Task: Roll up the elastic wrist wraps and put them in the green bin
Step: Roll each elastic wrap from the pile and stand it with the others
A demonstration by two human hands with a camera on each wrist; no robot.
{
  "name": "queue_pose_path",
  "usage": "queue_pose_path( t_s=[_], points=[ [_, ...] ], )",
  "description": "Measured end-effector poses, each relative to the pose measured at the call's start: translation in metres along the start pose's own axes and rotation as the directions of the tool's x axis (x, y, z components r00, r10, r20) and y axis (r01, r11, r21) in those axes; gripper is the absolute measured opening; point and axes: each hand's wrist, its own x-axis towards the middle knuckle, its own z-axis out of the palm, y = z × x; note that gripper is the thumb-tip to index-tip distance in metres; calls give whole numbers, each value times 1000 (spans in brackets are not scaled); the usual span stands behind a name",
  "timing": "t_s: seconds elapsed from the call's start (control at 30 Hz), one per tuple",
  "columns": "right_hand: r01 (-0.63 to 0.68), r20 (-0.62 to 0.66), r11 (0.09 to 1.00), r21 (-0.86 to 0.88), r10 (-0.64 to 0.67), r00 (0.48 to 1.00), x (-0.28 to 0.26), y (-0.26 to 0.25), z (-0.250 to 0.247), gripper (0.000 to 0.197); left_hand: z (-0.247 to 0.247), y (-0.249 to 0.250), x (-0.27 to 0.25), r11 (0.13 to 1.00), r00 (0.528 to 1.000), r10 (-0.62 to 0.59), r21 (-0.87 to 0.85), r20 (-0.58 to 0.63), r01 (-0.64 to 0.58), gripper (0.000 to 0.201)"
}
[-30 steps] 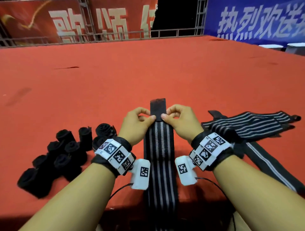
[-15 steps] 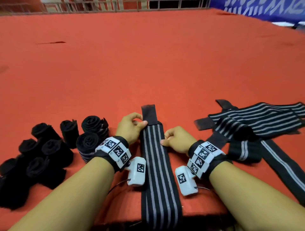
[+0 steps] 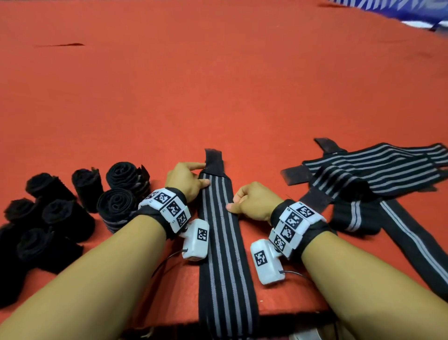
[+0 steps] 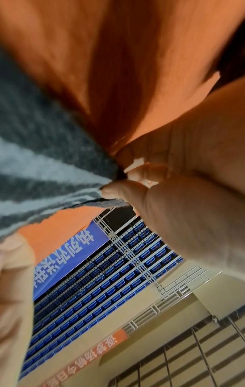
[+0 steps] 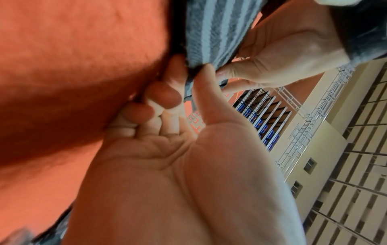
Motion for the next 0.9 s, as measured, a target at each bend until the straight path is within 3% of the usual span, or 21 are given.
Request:
queue_pose_path(
  t_s=[0.3, 0.5, 0.77, 0.9],
  points=[
    [-7, 12, 999, -45, 7, 1000, 1, 2, 0, 23, 9, 0, 7, 994, 996, -85, 69, -10, 85, 47],
    [-16, -63, 994, -107, 9, 998, 0, 2, 7, 26, 8, 4, -13, 979, 994, -101, 172, -46, 108, 68],
    [4, -143, 993, -118, -21, 989, -20, -2, 13, 28, -1, -12, -75, 964, 989, -149, 223, 1, 145, 39],
    [35, -152, 996, -76, -47, 987, -48, 6, 15, 28, -10, -27, -108, 950, 983, -173, 273, 56, 151, 45]
  ],
)
